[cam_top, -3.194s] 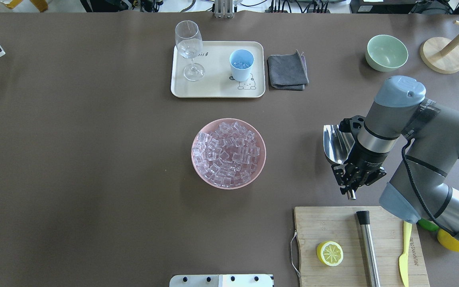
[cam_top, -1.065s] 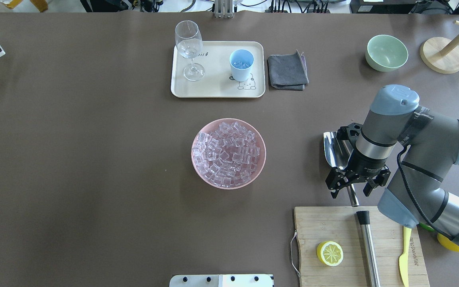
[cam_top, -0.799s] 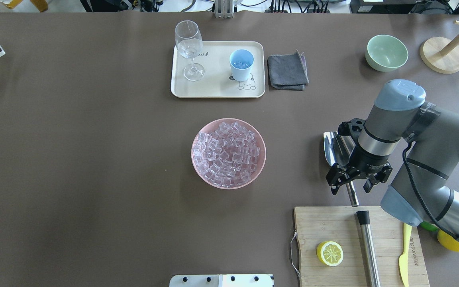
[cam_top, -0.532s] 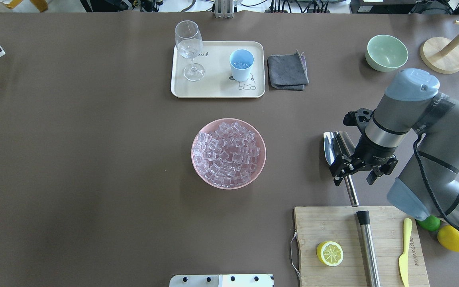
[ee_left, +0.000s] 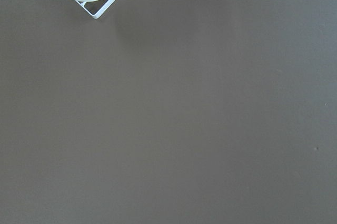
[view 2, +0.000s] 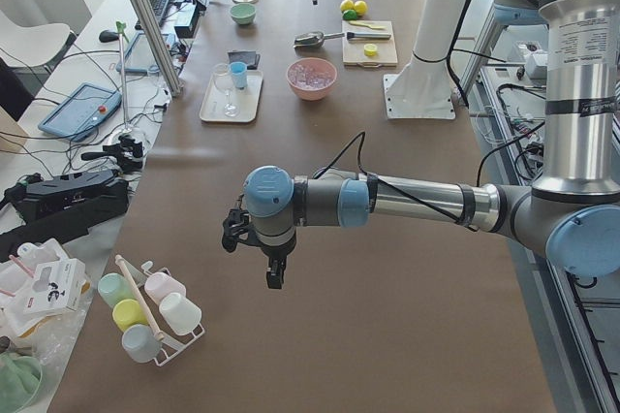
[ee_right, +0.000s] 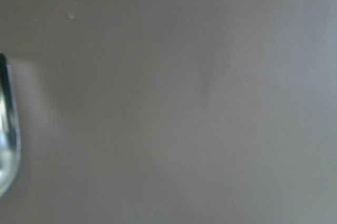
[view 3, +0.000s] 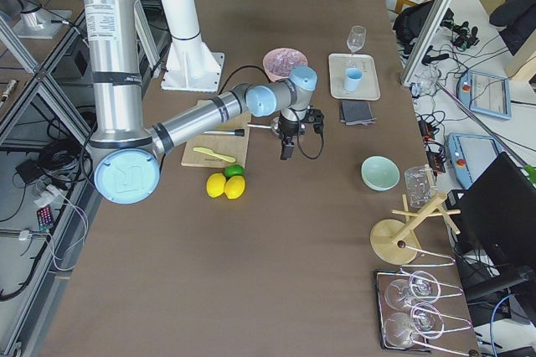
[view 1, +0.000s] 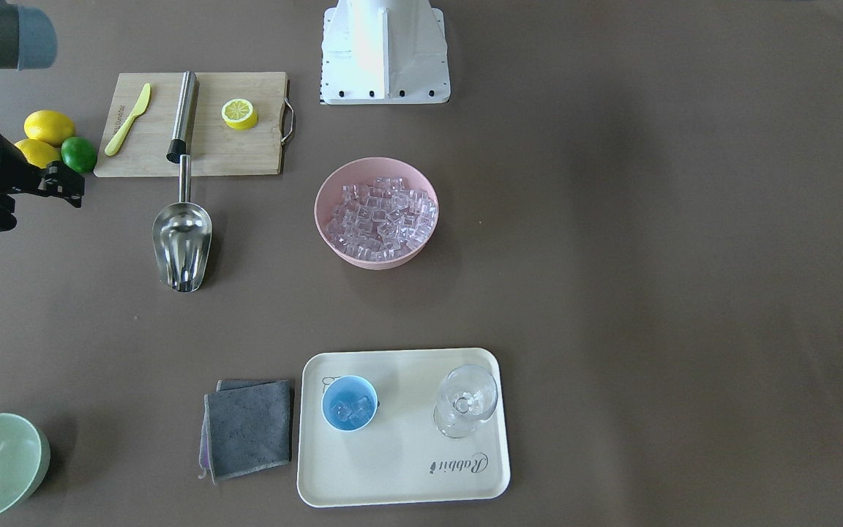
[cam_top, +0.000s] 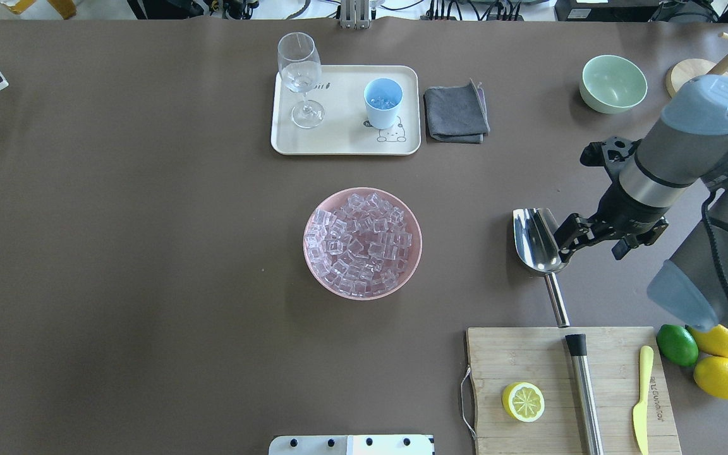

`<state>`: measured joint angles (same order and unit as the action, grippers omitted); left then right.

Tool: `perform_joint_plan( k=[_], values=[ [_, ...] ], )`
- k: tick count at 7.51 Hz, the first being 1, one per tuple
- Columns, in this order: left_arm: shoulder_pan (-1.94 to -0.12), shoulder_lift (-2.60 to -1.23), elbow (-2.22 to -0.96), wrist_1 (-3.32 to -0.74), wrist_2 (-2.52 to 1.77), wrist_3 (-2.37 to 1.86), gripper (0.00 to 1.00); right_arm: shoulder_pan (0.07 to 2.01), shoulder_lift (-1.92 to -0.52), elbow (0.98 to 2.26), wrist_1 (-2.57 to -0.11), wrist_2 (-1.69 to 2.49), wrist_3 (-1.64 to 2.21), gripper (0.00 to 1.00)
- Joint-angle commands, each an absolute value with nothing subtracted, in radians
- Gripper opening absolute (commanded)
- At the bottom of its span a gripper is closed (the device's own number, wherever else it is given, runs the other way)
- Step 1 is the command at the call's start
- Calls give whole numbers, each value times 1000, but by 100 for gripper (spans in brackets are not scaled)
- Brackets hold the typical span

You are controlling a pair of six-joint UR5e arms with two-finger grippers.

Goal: Put ice in cup with scoop

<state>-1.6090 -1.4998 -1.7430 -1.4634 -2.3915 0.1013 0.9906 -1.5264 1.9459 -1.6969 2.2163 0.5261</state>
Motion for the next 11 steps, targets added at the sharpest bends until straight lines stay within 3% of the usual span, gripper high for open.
perform_joint_plan(
  k=[1, 6, 11],
  values=[
    [-1608, -1500, -1743, -1463, -2391, 101, 98, 1197, -1624, 1884, -1697, 2164, 180, 98],
    [-1605, -1502, -1738, -1463, -2390, 100, 98, 1544, -1716, 1842, -1689, 2200, -66, 99],
    [-1605, -1505, -1733, -1463, -2390, 100, 98, 1577, -1766, 1792, -1674, 2281, -69, 99]
  ],
)
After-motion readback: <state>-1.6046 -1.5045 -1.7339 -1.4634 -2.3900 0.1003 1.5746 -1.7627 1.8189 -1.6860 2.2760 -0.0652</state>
